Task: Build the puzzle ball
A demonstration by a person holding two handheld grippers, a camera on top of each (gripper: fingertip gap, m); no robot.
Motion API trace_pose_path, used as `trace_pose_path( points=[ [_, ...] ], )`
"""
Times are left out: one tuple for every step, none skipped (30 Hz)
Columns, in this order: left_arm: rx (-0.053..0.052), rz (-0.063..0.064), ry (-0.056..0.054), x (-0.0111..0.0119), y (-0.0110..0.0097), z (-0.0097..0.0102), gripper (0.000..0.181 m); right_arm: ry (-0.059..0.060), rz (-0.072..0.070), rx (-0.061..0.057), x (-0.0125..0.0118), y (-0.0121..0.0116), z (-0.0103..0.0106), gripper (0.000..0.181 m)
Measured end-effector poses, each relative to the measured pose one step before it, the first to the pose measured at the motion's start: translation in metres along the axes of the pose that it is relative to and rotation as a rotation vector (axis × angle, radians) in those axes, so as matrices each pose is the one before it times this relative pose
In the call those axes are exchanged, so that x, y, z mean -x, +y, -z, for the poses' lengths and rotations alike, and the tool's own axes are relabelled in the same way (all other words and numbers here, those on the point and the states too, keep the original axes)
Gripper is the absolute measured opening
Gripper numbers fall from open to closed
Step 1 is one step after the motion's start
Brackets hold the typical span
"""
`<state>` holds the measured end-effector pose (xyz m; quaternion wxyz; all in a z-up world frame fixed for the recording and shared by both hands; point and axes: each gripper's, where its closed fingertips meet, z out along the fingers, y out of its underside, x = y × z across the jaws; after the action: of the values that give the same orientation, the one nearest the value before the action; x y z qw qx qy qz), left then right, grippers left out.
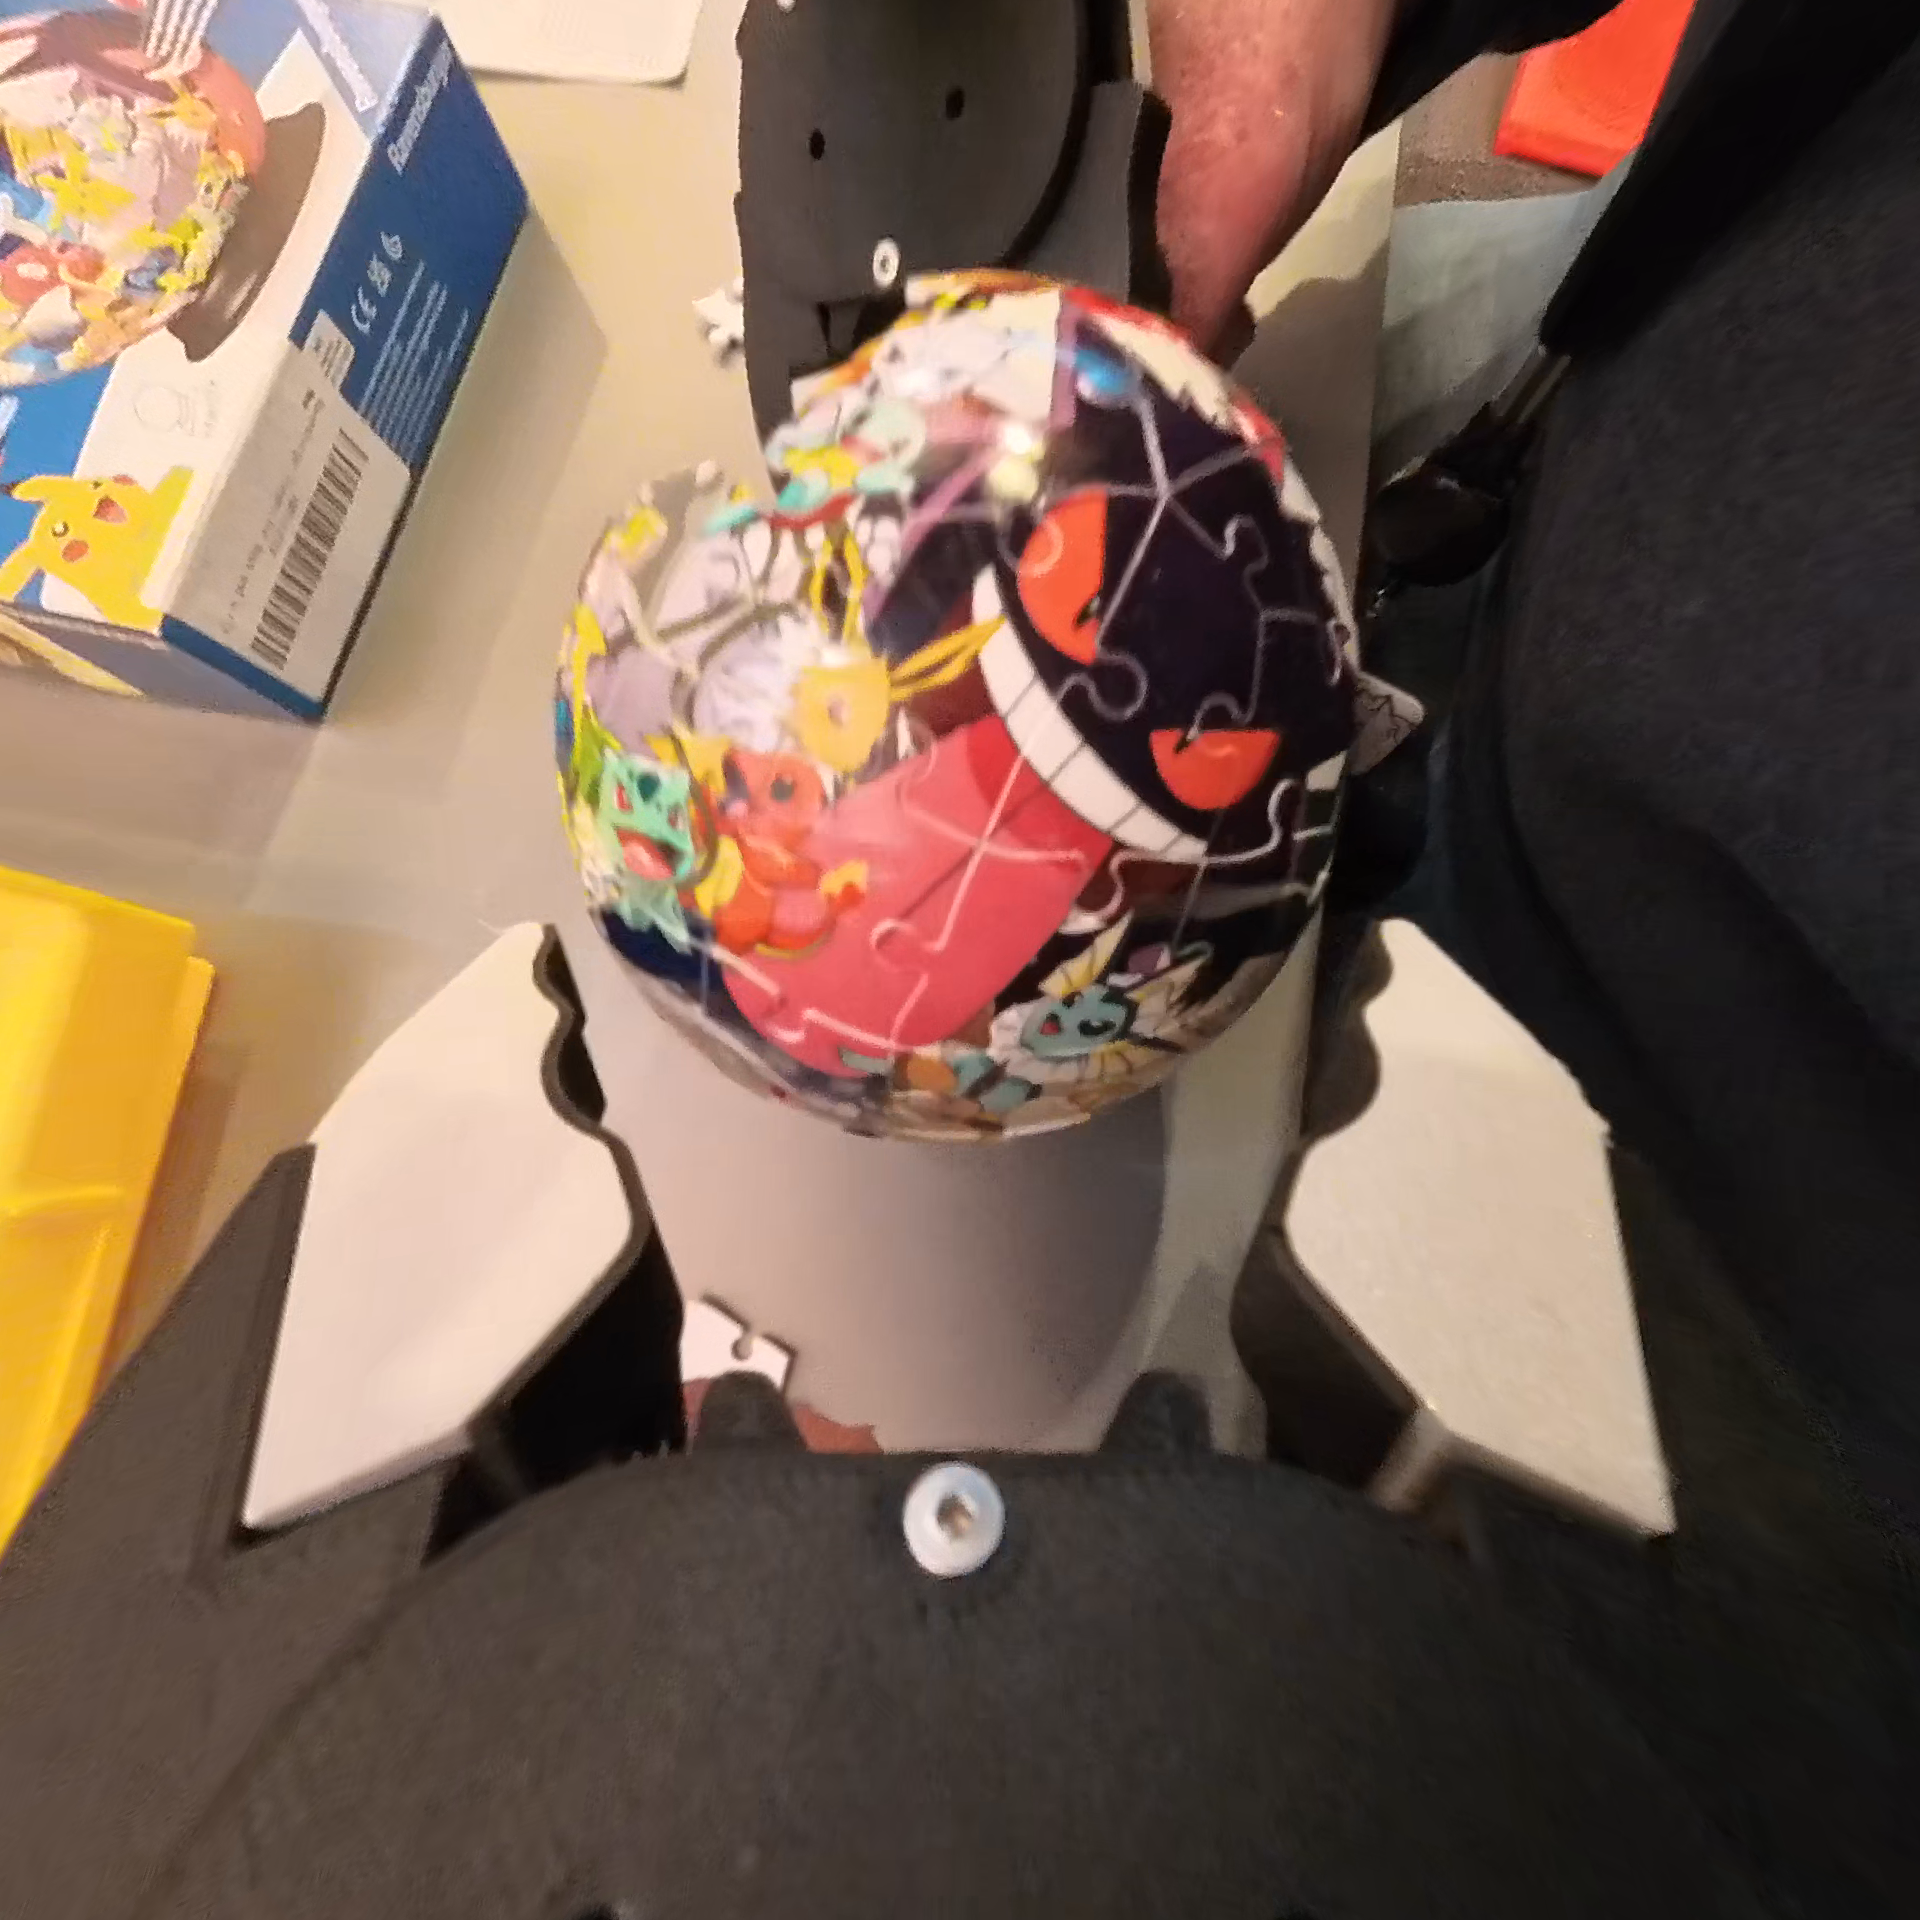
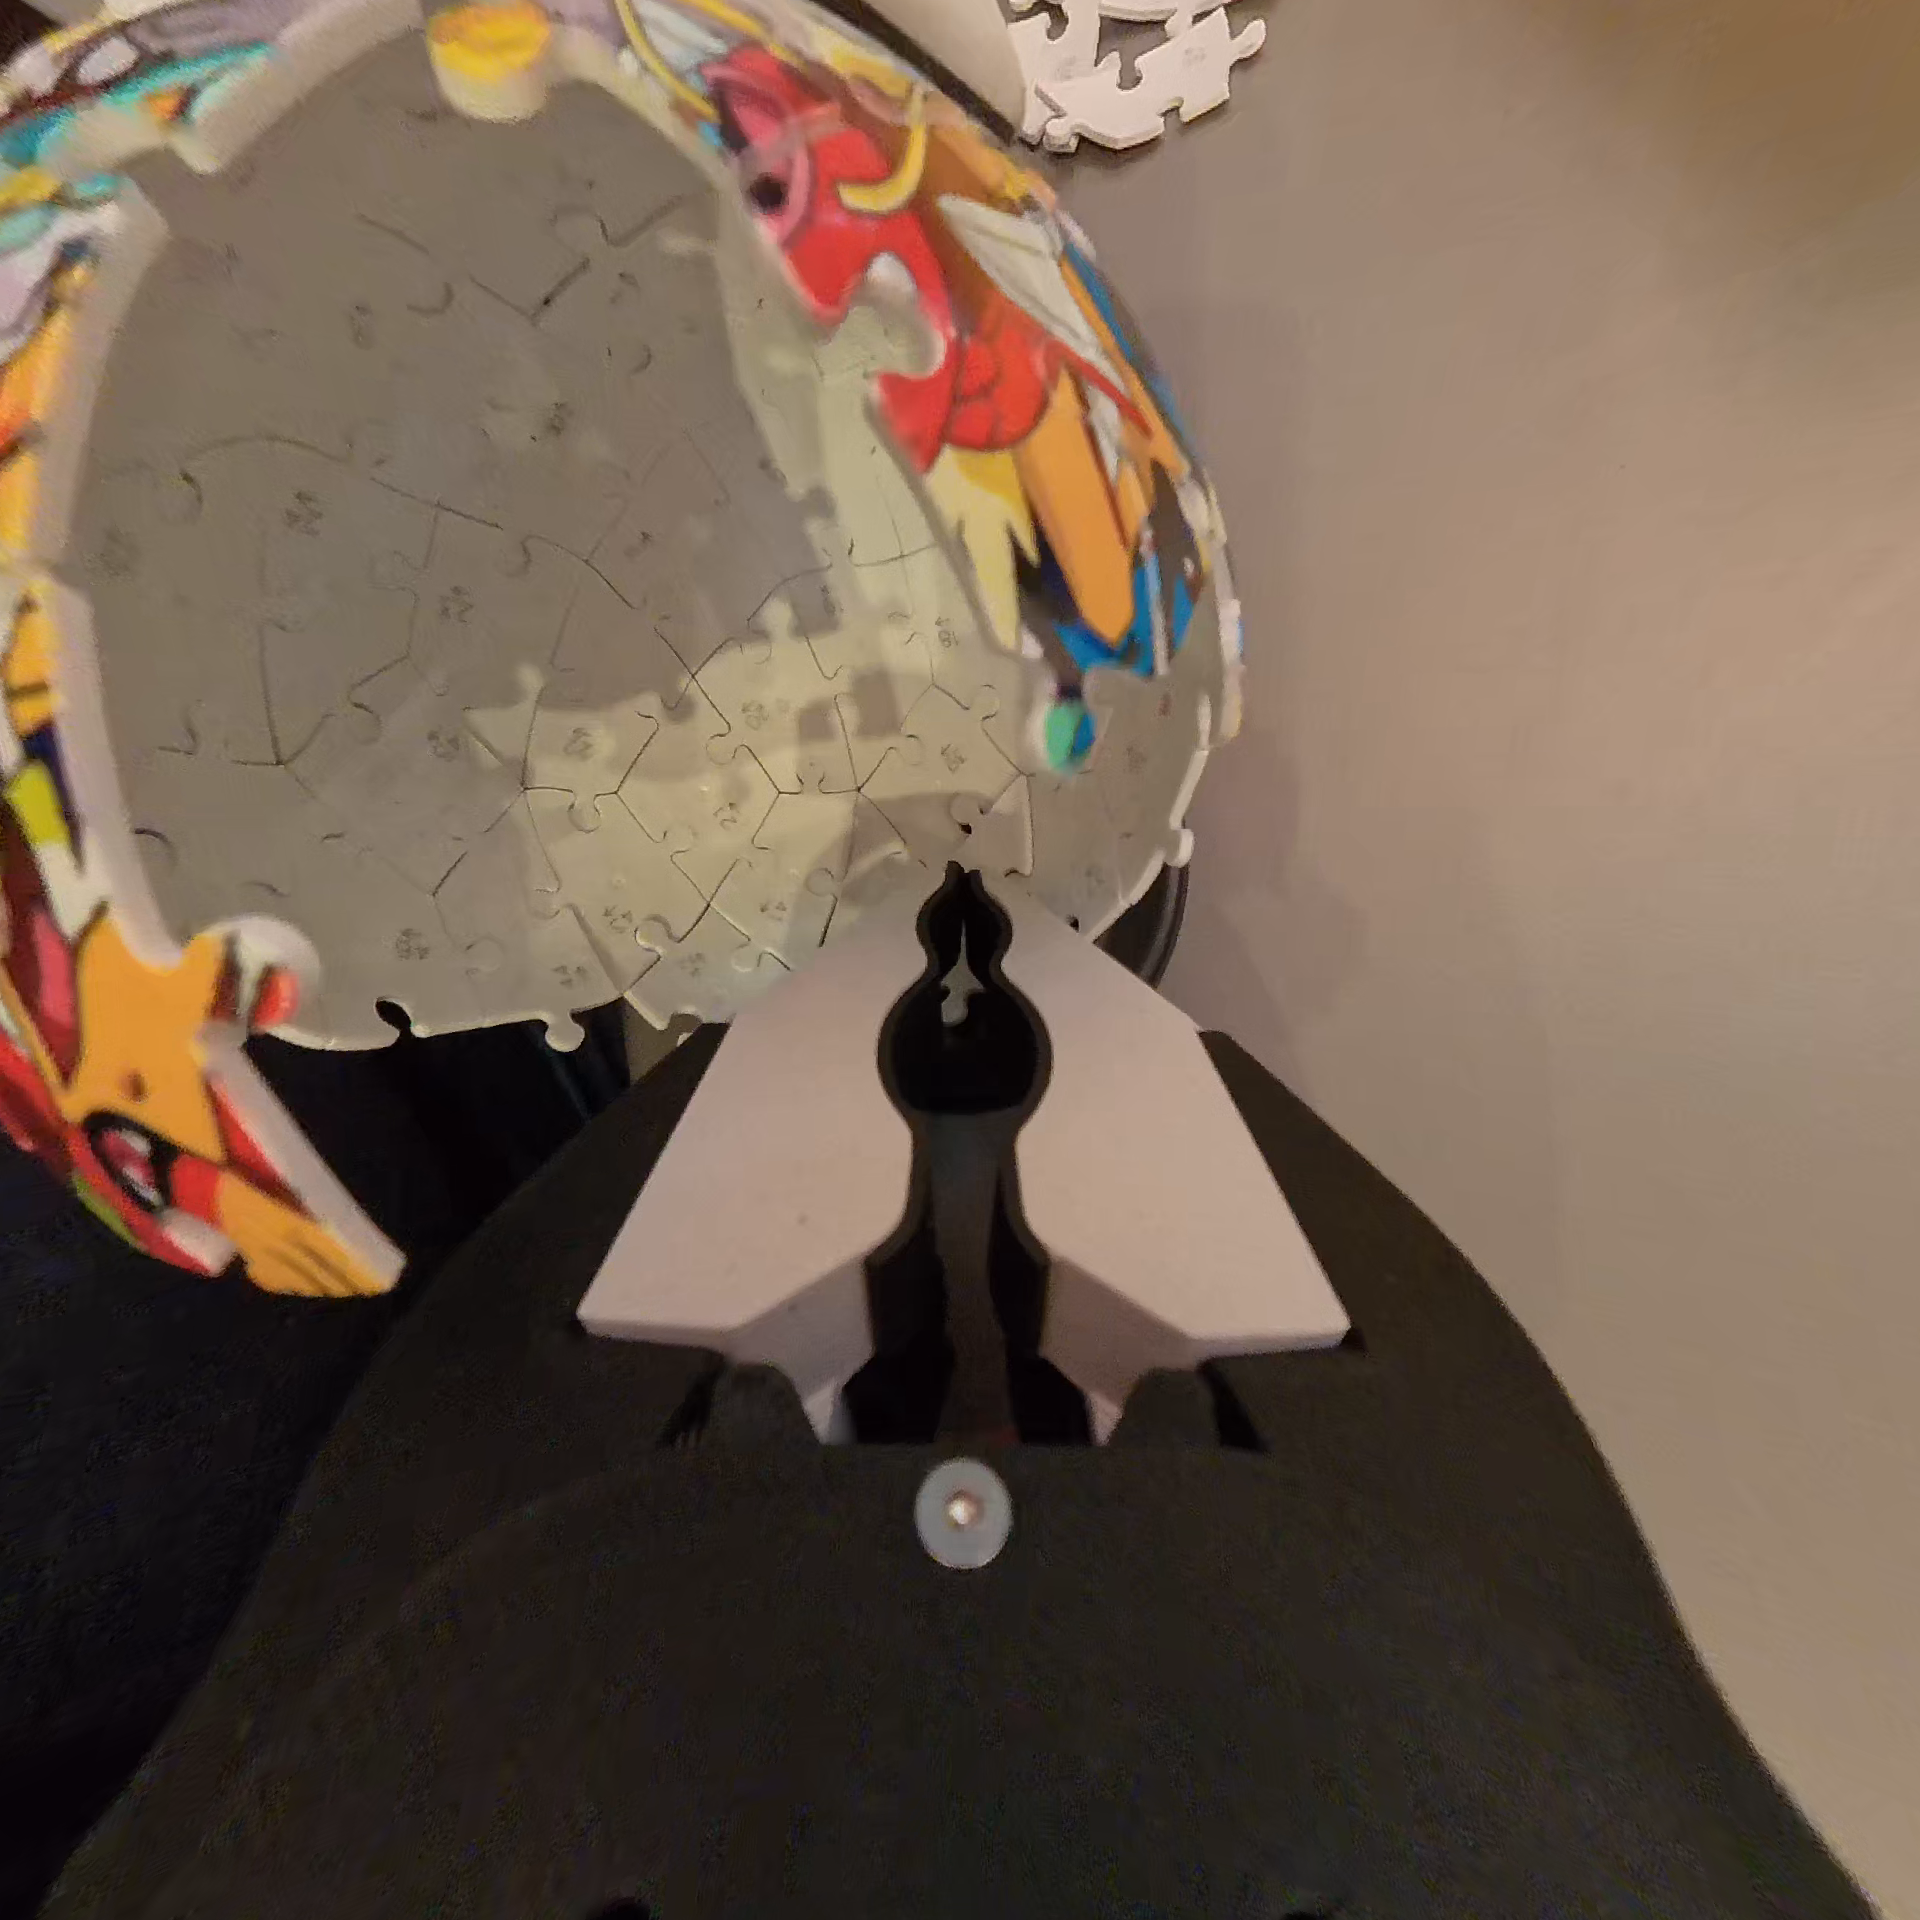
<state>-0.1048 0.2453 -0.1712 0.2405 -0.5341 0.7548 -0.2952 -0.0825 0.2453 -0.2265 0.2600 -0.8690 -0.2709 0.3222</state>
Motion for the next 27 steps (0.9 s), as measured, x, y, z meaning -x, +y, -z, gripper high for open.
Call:
trace_pose_path(
  points=[
    [0.0011, 0.0119, -0.0106, 0.00022, 0.00383, -0.00175, 0.136, -0.0013, 0.0016, -0.0005, 0.00001, -0.00004, 0.00003, 0.0],
    [-0.0005, 0.004, -0.0035, -0.00136, 0.00264, -0.00233, 0.138, -0.002, 0.0035, -0.001, 0.00006, 0.00009, -0.00001, 0.0],
    [-0.0054, -0.0057, -0.0011, -0.00217, 0.00033, -0.00242, 0.138, -0.0017, 0.0042, -0.0001, 0.00007, 0.00003, -0.00005, 0.0],
    [-0.0093, -0.0064, -0.0101, -0.00043, -0.00078, -0.00246, 0.138, -0.0003, 0.0046, 0.0018, -0.00004, 0.00009, -0.00002, 0.0],
    [-0.0091, 0.0002, -0.0137, 0.00141, -0.00048, -0.0026, 0.136, 0.0021, 0.0077, 0.0039, -0.00005, 0.00004, 0.00007, 0.0],
    [-0.0103, 0.0036, -0.0092, 0.00166, -0.00012, -0.00184, 0.134, 0.0056, 0.0141, 0.0055, 0.0, 0.0, -0.00007, 0.0],
    [-0.0082, 0.0035, -0.008, 0.00203, -0.00015, -0.0012, 0.132, 0.0059, 0.0167, 0.0067, -0.00011, 0.00016, -0.00002, 0.0],
    [-0.0153, 0.0048, 0.0017, 0.00049, -0.0013, -0.00089, 0.132, 0.0054, 0.0176, 0.0076, 0.00002, 0.00018, -0.00007, 0.0],
    [-0.0151, 0.0058, 0.0015, 0.00039, -0.00152, -0.00082, 0.132, 0.0067, 0.0239, 0.0083, -0.00009, 0.00016, -0.00006, 0.0],
    [-0.0109, 0.003, 0.0023, 0.0002, -0.00105, -0.00056, 0.132, -0.0006, 0.0135, 0.007, 0.00006, 0.00019, 0.00003, 0.0],
    [-0.0016, -0.0025, 0.0041, 0.00035, 0.00016, 0.0001, 0.131, -0.0102, -0.0016, 0.0031, -0.0002, 0.00016, 0.00025, 0.0],
    [0.0045, -0.0036, 0.0036, 0.00056, 0.00076, 0.00045, 0.131, -0.0067, 0.0007, 0.0018, -0.00052, 0.00029, 0.00044, 0.0],
    [0.002, -0.0013, 0.0036, 0.00039, 0.00043, 0.00027, 0.131, 0.0003, 0.0091, 0.0036, -0.00037, 0.00013, 0.00032, 0.0],
    [-0.0015, -0.0008, 0.003, 0.00008, -0.00009, -0.00018, 0.131, -0.0005, 0.0101, 0.0031, -0.00001, -0.00024, 0.00015, 0.0],
    [-0.0008, -0.0018, 0.0024, 0.00001, -0.00042, -0.00013, 0.131, -0.0063, 0.0053, -0.0015, 0.00008, -0.00021, -0.00004, 0.0],
    [0.0001, -0.0018, 0.0022, 0.00009, -0.00043, -0.00022, 0.131, -0.012, -0.0126, -0.0041, -0.00003, -0.00022, 0.00033, 0.0],
    [0.0006, -0.0022, 0.0021, 0.00021, -0.0001, -0.00035, 0.131, -0.0078, -0.0071, -0.0047, -0.00036, -0.00015, 0.00044, 0.0],
    [0.0008, -0.002, 0.002, 0.00029, -0.00007, -0.00018, 0.131, 0.0017, 0.0054, -0.0044, -0.00075, -0.00019, 0.00062, 0.0],
    [0.0011, -0.0022, 0.0023, 0.00004, -0.00037, -0.00023, 0.131, 0.0044, 0.0088, -0.0073, -0.00065, -0.00092, 0.00077, 0.0],
    [0.0019, -0.0034, 0.0009, -0.00004, -0.00035, -0.00039, 0.131, -0.003, 0.0051, -0.0102, 0.00072, -0.00173, 0.00059, 0.0],
    [0.0001, -0.0013, 0.0, 0.00011, -0.00054, -0.00048, 0.131, -0.0037, 0.0092, -0.0118, 0.00141, -0.00244, 0.00031, 0.0],
    [0.0002, -0.0001, 0.0005, 0.00007, -0.00021, -0.00028, 0.131, 0.0017, 0.0121, -0.0077, 0.00081, -0.0019, -0.00009, 0.0],
    [0.003, -0.0013, 0.0005, 0.00009, -0.00002, -0.00011, 0.131, 0.0042, 0.0116, 0.0031, 0.00021, -0.0002, -0.00065, 0.0],
    [0.0039, -0.0022, 0.0002, 0.00006, 0.00014, 0.00002, 0.131, 0.0052, 0.011, 0.0021, -0.00031, 0.00022, -0.00082, 0.0],
    [0.0016, -0.0017, 0.0, -0.00001, 0.00004, -0.00007, 0.131, 0.0038, 0.009, 0.0019, -0.00031, 0.00064, -0.00095, 0.0],
    [-0.0007, 0.0001, -0.0001, -0.0001, -0.00004, -0.00014, 0.131, 0.0079, 0.0086, 0.0069, -0.001, 0.0015, -0.00124, 0.0],
    [-0.0008, 0.0001, -0.0001, -0.00003, 0.00003, -0.00005, 0.131, 0.0113, 0.01, 0.0068, -0.00171, 0.00142, -0.00106, 0.0]
  ],
)
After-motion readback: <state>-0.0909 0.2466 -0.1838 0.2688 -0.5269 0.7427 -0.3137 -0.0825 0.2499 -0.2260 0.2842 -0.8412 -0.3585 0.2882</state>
